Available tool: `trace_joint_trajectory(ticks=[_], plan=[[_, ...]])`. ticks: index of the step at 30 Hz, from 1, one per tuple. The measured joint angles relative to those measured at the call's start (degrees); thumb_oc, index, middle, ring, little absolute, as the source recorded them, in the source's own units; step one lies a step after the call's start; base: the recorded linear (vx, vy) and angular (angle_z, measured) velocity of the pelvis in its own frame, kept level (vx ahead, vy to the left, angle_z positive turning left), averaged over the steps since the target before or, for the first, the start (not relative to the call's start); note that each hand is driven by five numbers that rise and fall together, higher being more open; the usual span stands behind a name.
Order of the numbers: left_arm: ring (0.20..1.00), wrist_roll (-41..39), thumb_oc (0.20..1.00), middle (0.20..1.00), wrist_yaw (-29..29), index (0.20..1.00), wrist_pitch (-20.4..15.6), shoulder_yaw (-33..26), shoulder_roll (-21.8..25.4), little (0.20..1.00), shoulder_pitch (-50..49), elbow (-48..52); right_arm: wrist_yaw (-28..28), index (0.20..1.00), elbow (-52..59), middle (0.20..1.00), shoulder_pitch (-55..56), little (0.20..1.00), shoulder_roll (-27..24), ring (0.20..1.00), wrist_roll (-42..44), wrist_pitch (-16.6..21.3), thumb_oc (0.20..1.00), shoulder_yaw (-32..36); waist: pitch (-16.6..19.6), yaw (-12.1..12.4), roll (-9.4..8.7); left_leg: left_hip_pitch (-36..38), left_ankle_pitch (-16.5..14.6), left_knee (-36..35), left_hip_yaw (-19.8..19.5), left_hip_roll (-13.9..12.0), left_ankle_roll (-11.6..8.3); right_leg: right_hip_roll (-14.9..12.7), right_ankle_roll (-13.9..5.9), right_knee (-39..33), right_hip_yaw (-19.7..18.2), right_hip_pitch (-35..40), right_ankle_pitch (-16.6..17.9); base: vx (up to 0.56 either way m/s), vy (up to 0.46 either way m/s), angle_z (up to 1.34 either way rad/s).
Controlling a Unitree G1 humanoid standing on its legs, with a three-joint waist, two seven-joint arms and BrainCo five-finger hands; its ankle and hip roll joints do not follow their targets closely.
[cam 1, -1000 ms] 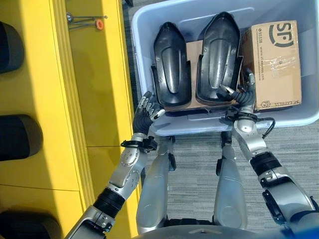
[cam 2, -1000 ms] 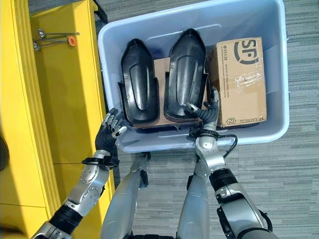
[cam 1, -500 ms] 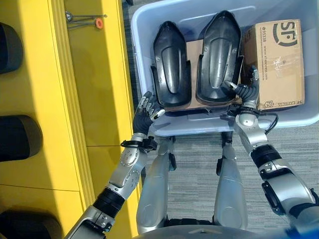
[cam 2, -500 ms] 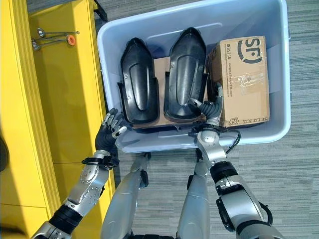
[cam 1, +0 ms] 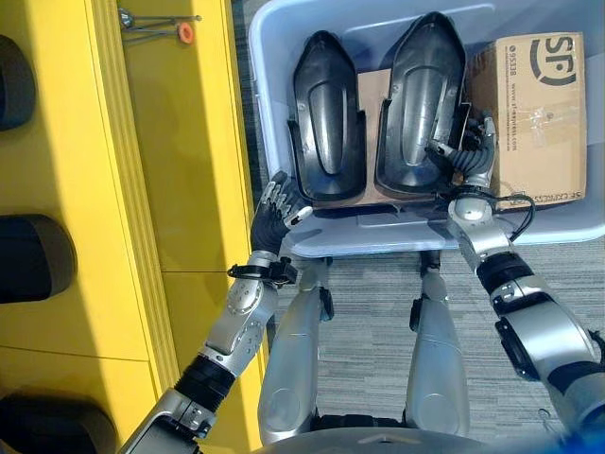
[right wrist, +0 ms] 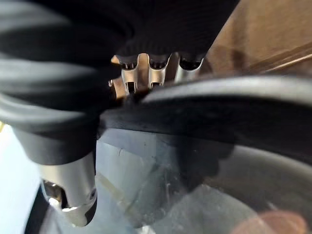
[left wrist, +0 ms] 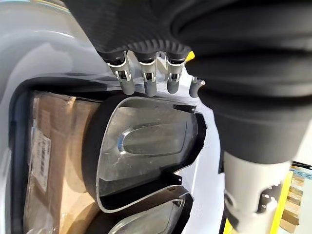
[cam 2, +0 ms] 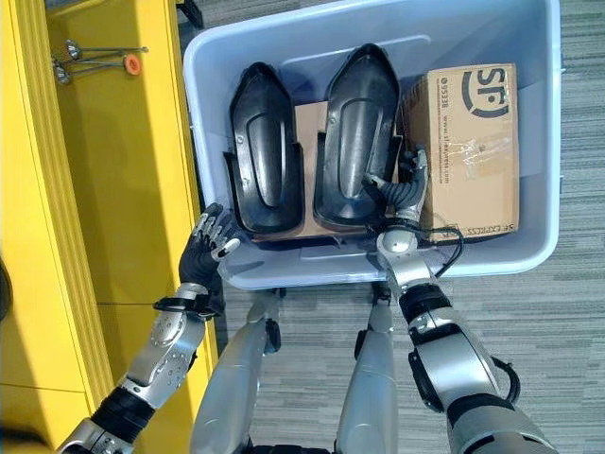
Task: Move parts from the plastic box to the shelf.
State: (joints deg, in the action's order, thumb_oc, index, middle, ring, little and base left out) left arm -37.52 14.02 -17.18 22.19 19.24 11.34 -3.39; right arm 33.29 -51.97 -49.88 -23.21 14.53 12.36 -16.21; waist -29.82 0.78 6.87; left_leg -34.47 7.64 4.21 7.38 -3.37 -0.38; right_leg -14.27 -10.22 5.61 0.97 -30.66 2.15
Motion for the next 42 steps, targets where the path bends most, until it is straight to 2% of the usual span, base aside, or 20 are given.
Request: trace_joint_trajectory(ticks=[8,9,10,11,12,14,20,25,29,31,33,34,35,38,39,41,42], plan=[[1.0,-0.04,1.0,1.0,-0.41,1.0,-0.26,1.19,1.42,1.0,1.03,0.49,-3.64,1.0,-17.39,1.0,-9.92,1.0,-0.22,1.0,0.75,-0.33,1.0,-2.52,0.01,0.81,0.02,-1.05,0.28,0.06,-0.56,0.15,-0.04,-0.05,-0.02,0.55,0.33,-0.96,-0.14,0.0,0.004,0.02],[1.0,-0.05,1.0,1.0,-0.42,1.0,-0.52,1.28,1.63,1.0,1.04,0.49,-4.1,0.934,-18.58,0.934,-10.67,0.934,-0.23,0.934,1.09,-0.54,0.934,-2.55,0.01,0.85,0.02,-1.07,0.34,0.06,-0.71,0.18,-0.12,-0.09,-0.08,0.82,0.38,-1.08,-0.31,0.0,0.016,0.05],[1.0,-0.06,1.0,1.0,-0.43,1.0,-0.64,1.26,1.68,1.0,1.05,0.49,-4.57,0.564,-18.88,0.564,-10.81,0.564,-0.32,0.564,1.32,-0.67,0.564,-2.61,0.02,0.93,0.03,-1.14,0.44,0.03,-0.9,0.2,-0.25,-0.1,-0.04,1.07,0.5,-1.17,-0.43,0.0,0.015,0.04],[1.0,-0.08,1.0,1.0,-0.51,1.0,-0.64,1.29,1.68,1.0,1.25,0.48,-6.49,0.278,-20.92,0.278,-11.81,0.278,-0.72,0.278,1.64,-0.73,0.278,-3.13,0.02,1.11,0.04,-1.24,0.51,0.04,-1.06,0.2,-0.29,-0.1,0.01,1.33,0.57,-1.34,-0.56,0.0,0.009,0.04],[1.0,-0.08,1.0,1.0,-0.86,1.0,-0.7,1.26,1.69,1.0,1.25,0.48,-8.1,0.2,-23.32,0.2,-13.32,0.2,-1.25,0.2,2.24,-0.8,0.2,-5.25,0.04,1.11,0.07,-1.49,0.55,0.12,-1.21,0.2,-0.35,-0.09,0.01,1.56,0.62,-1.57,-0.58,0.0,0.003,0.04],[1.0,-0.06,1.0,1.0,-2.09,1.0,-0.76,1.18,1.63,1.0,1.34,0.48,-10.23,0.2,-23.57,0.2,-14.97,0.2,-2.39,0.2,4.06,-1.5,0.2,-5.8,0.05,1.15,0.09,-2.78,0.97,0.23,-1.61,0.2,-0.53,-0.08,0.23,2.86,0.67,-3.25,-0.84,0.0,0.005,0.05],[1.0,-0.07,1.0,1.0,-2.98,1.0,-0.52,1.18,1.26,1.0,1.39,0.46,-10.6,0.2,-23.58,0.2,-15.07,0.2,-2.77,0.2,4.5,-2.91,0.2,-3.76,0.06,1.87,0.11,-2.88,1.63,0.01,-1.79,0.3,-0.54,-0.15,0.34,4.46,0.6,-4.06,-1.13,0.0,0.009,0.02],[1.0,-0.08,1.0,1.0,-2.88,1.0,-0.42,1.07,1.12,1.0,1.7,0.34,-10.56,0.2,-17.57,0.2,-11.83,0.2,-2.8,0.2,4.46,-4.36,0.2,-3.4,0.01,1.55,0.04,-0.74,1.82,-0.12,-1.69,0.25,-0.34,-0.13,0.31,4.69,0.7,-2.1,-1.15,0.0,0.0,0.0],[1.0,-0.08,1.0,1.0,-2.72,1.0,-0.45,-0.71,1.19,1.0,1.32,0.29,-10.39,0.2,-6.27,0.2,-3.73,0.2,-2.98,0.2,4.43,-6.69,0.2,-3.4,0.11,0.29,-0.29,3.39,1.58,-0.46,-1.85,-0.57,-0.41,0.27,0.51,4.13,1.45,2.55,-1.64,0.0,-0.042,0.04],[1.0,-0.1,1.0,1.0,-2.64,1.0,0.16,-1.56,1.22,1.0,0.07,-0.14,-10.34,0.2,5.05,0.2,4.2,0.2,-3.87,0.2,4.33,-6.41,0.2,-2.28,0.03,-0.31,-0.88,5.68,1.59,-0.87,-2.01,-0.63,-0.41,0.41,0.57,3.25,1.9,5.19,-1.56,0.03,-0.045,-0.01],[1.0,-0.07,1.0,1.0,-2.59,1.0,0.21,-2.16,1.48,1.0,-1.48,0.03,-10.48,0.2,8.22,0.2,7.77,0.2,-3.46,0.2,4.24,-6.08,0.2,-2.45,0.59,-1.26,-1.78,7.67,1.3,-1.31,-1.91,-0.93,-0.65,0.63,0.62,2.16,1.65,7.28,-1.53,0.08,-0.07,-0.08],[1.0,-0.08,1.0,1.0,-2.78,1.0,0.76,-2.9,1.15,1.0,-2.07,0.19,-10.34,0.2,18.0,0.2,13.08,0.2,-4.19,0.2,3.94,-7.09,0.2,-0.8,0.47,-1.12,-1.93,8.91,1.08,-1.61,-1.89,-1.12,-0.93,0.88,0.42,0.98,1.85,8.97,-0.92,0.06,-0.055,-0.01],[1.0,-0.09,1.0,1.0,-2.64,1.0,0.76,-4.01,1.39,1.0,-3.72,0.18,-10.18,0.2,24.01,0.2,17.8,0.2,-3.52,0.2,2.44,-5.72,0.2,0.07,0.79,-1.54,-2.86,11.17,1.21,-2.23,-1.91,-1.3,-1.03,1.12,0.61,-0.98,2.17,11.85,-0.25,0.08,-0.055,-0.06],[1.0,-0.08,1.0,1.0,-2.87,1.0,0.82,-5.37,1.86,1.0,-6.24,0.23,-10.48,0.2,30.86,0.2,23.46,0.2,-3.14,0.2,0.31,-4.82,0.2,0.81,4.09,-1.69,-5.08,14.03,0.78,-4.0,-1.86,-1.95,-1.61,1.77,1.02,-4.15,2.66,15.36,0.39,0.09,-0.056,-0.03],[1.0,-0.08,1.0,1.0,-3.04,1.0,1.07,-5.41,1.92,1.0,-6.32,0.24,-10.56,0.2,33.88,0.2,25.74,0.2,-3.08,0.2,-0.15,-4.61,0.2,2.51,4.13,-1.66,-5.19,15.21,0.96,-4.38,-1.94,-2.05,-1.88,1.91,0.97,-5.26,2.95,17.32,0.75,0.07,-0.041,0.07],[1.0,-0.08,1.0,1.0,-3.47,1.0,1.11,-5.81,2.27,1.0,-8.37,0.27,-10.74,0.2,35.06,0.2,27.71,0.2,-2.64,0.2,-0.32,-3.82,0.2,2.71,7.43,-1.89,-6.15,15.89,1.05,-5.39,-2.13,-2.18,-2.03,2.1,1.07,-6.24,3.11,17.86,0.8,0.08,-0.045,0.04],[1.0,-0.07,1.0,1.0,-4.45,1.0,1.59,-6.18,2.23,1.0,-8.9,0.28,-11.21,0.2,37.79,0.2,29.59,0.2,-2.57,0.2,-0.31,-3.91,0.2,4.0,7.6,-1.64,-6.25,17.47,1.37,-6.35,-2.08,-2.23,-2.27,2.24,1.2,-7.54,3.51,19.72,1.37,0.06,-0.037,0.02]])
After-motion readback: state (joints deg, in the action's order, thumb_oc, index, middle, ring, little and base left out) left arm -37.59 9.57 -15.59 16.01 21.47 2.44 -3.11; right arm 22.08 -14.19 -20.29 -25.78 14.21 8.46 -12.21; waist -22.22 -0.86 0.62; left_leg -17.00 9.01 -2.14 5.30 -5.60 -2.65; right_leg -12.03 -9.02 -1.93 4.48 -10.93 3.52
